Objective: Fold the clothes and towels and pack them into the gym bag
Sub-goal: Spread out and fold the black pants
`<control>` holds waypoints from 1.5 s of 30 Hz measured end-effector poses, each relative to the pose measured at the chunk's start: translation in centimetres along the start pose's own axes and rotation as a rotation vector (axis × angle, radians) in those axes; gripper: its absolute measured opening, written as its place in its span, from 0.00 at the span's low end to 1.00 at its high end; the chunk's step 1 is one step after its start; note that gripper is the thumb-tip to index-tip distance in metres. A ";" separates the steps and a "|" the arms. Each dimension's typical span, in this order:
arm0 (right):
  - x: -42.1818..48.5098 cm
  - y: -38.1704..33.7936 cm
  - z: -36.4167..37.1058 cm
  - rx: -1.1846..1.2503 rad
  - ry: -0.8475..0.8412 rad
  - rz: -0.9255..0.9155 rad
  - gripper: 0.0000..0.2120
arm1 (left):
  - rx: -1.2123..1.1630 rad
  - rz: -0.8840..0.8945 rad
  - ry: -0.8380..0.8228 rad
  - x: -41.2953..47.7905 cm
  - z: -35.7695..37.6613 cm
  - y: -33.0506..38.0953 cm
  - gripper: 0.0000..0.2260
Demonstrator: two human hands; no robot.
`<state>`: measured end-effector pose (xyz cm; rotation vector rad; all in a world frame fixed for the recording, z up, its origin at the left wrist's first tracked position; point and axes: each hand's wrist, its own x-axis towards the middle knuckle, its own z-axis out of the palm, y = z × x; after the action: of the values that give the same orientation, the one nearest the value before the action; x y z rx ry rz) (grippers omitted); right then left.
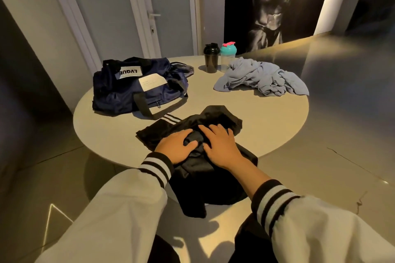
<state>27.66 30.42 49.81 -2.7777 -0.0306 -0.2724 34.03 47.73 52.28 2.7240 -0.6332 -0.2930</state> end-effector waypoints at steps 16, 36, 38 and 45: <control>-2.0 1.1 -2.4 -0.084 0.082 0.224 0.26 | 0.116 -0.073 0.300 -0.7 0.3 1.2 0.25; -0.7 0.1 -2.4 0.118 -0.187 0.279 0.29 | 0.150 -0.031 -0.237 -0.7 -0.2 3.0 0.33; -0.7 0.7 -2.4 -0.023 -0.120 0.393 0.27 | 0.140 -0.012 -0.287 -1.3 -0.5 2.5 0.36; 0.2 -0.4 -1.9 0.106 -0.099 0.295 0.22 | 0.032 -0.086 -0.035 -2.1 -0.3 2.3 0.28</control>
<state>27.46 30.14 51.74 -2.6416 0.3281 -0.0553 31.39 46.76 53.67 2.7867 -0.5350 -0.3558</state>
